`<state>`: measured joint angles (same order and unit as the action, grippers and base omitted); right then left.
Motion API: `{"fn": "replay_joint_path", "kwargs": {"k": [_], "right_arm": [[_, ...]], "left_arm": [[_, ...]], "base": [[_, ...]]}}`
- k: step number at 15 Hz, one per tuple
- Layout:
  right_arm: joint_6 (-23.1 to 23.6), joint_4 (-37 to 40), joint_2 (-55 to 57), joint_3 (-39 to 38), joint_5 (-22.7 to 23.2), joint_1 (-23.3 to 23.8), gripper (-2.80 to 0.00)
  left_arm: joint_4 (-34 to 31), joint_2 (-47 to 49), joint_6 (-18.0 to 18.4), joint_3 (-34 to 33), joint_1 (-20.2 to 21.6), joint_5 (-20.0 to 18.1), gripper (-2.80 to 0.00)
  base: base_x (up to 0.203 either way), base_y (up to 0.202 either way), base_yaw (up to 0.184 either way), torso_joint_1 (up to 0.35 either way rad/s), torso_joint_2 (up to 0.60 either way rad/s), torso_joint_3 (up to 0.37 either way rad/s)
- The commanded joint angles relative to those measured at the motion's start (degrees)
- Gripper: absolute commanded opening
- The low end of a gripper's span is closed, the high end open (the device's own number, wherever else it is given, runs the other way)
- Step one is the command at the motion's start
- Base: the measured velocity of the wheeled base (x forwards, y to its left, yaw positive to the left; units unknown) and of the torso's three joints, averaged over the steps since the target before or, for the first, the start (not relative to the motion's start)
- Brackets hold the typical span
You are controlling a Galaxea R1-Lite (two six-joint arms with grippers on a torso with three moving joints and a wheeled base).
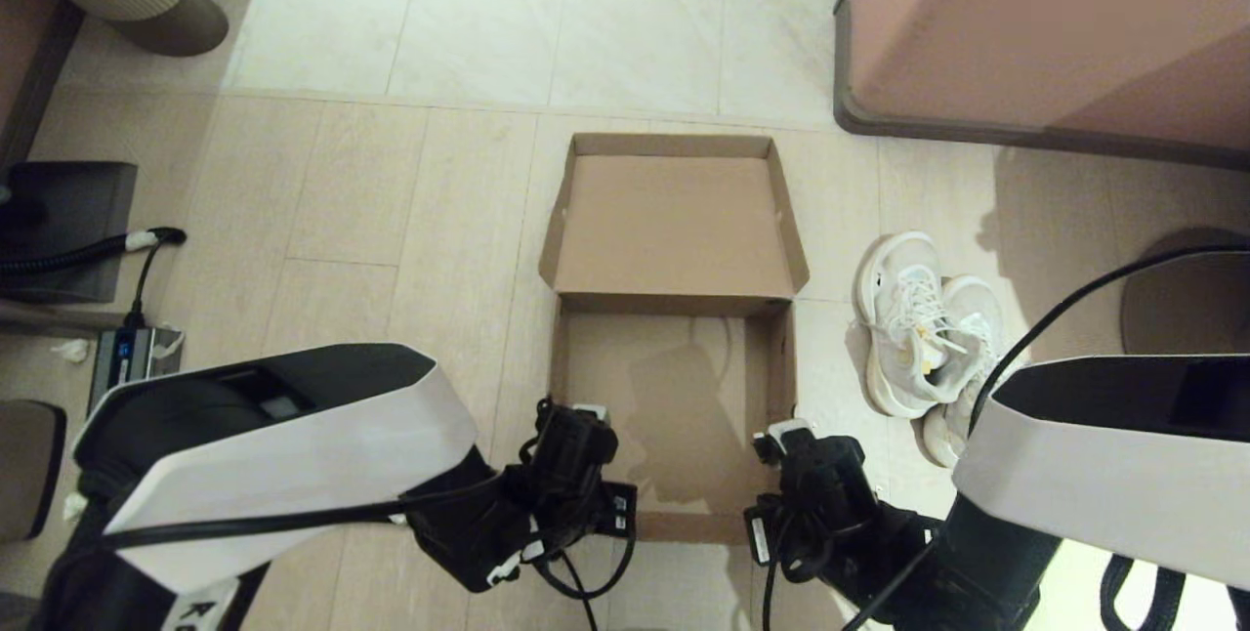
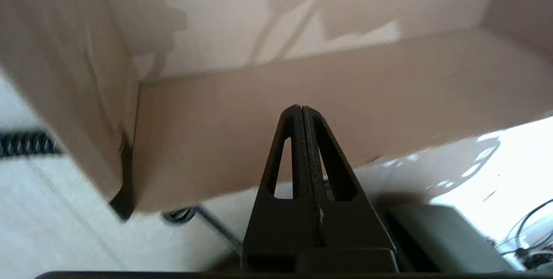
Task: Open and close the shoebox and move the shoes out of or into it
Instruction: Close the shoe box
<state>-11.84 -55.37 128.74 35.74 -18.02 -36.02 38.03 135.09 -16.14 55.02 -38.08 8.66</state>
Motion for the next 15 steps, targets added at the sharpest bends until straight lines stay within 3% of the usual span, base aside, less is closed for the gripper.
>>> {"fn": "replay_joint_path", "kwargs": {"k": [1,4,15], "right_arm": [[0.19,-0.35,1.86,-0.5,-0.09,-0.1,-2.8],[0.19,-0.49,1.69,-2.76,-0.04,-0.1,-2.8],[-0.38,-4.43,1.79,-12.22,0.0,-1.7,-2.8]], "left_arm": [[0.15,0.7,-0.08,-0.94,0.03,0.18,-2.8],[-0.12,0.11,-0.12,-3.53,-0.57,2.2,-2.8],[0.53,-1.06,-0.62,-9.74,-3.3,3.69,-2.8]], "base": [[0.0,0.0,0.0,0.0,0.0,0.0],[0.0,0.0,0.0,0.0,0.0,0.0],[0.0,0.0,0.0,0.0,0.0,0.0]]}}
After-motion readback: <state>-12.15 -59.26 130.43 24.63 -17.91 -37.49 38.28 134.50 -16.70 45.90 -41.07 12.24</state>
